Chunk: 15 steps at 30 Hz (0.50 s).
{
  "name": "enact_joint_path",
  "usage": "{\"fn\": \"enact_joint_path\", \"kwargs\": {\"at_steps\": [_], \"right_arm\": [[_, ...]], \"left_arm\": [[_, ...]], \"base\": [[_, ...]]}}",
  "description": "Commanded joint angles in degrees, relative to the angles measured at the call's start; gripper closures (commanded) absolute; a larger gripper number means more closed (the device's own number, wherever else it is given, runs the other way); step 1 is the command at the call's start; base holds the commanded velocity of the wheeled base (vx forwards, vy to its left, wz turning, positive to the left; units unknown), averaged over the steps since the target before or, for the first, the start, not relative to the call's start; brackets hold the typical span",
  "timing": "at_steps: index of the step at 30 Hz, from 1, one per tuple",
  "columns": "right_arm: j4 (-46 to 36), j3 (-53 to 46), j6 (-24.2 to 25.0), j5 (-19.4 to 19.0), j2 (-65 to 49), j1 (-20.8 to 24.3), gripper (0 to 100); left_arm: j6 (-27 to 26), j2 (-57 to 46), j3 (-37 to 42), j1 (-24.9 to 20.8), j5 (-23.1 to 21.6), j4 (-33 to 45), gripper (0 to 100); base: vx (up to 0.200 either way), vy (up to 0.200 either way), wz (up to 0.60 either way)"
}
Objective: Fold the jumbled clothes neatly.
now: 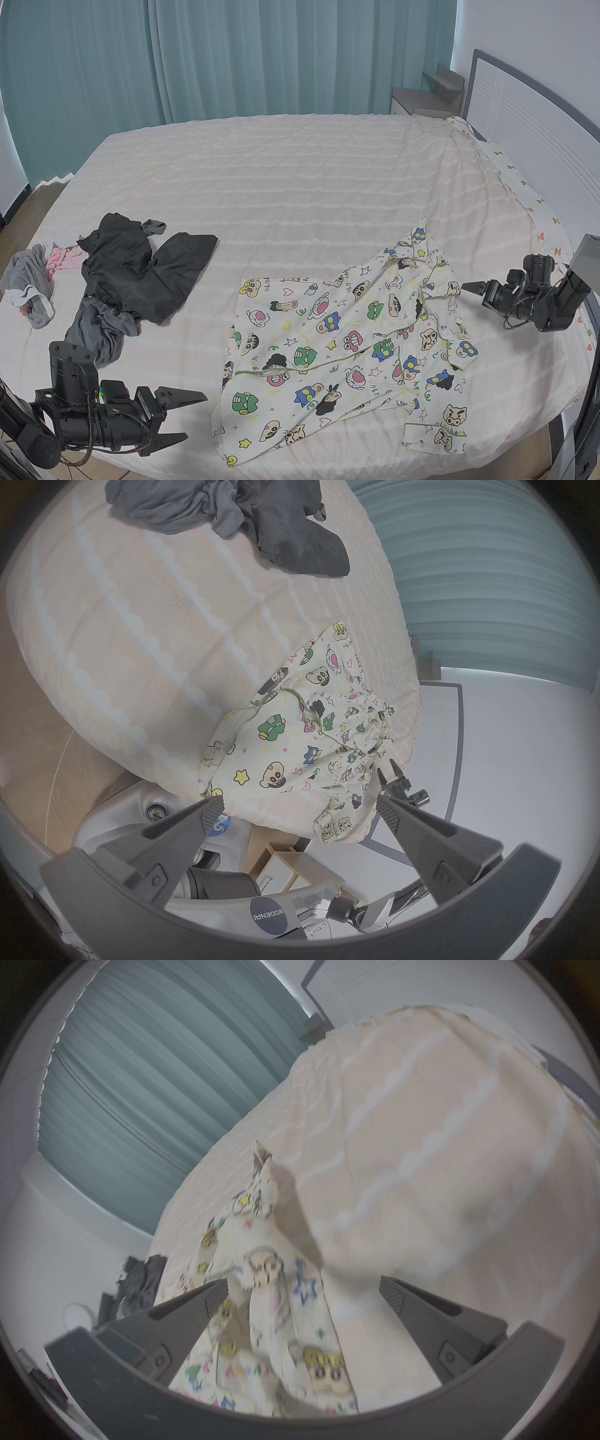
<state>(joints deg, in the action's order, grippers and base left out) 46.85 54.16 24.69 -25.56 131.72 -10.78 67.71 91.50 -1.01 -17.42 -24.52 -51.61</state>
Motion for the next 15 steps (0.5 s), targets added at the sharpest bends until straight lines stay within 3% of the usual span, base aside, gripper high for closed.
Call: {"fn": "enact_joint_path", "kwargs": {"at_steps": [1, 4, 15], "right_arm": [[3.4, -9.2, -2.7, -7.0, -2.7, -5.0, 0], [3.3, -9.2, -2.7, -8.9, -2.4, -4.7, 0], [3.2, -8.5, -2.7, -9.1, -2.0, -0.7, 0]], "left_arm": [[0.1, 0.2, 0.7, -0.1, -0.4, 0.1, 0], [0.1, 0.1, 0.7, -0.1, -0.4, 0.1, 0], [0.6, -0.1, 0.7, -0.5, -0.4, 0.1, 0]], "base": [[0.000, 0.000, 0.00], [0.000, 0.000, 0.00], [0.000, 0.000, 0.00]]}}
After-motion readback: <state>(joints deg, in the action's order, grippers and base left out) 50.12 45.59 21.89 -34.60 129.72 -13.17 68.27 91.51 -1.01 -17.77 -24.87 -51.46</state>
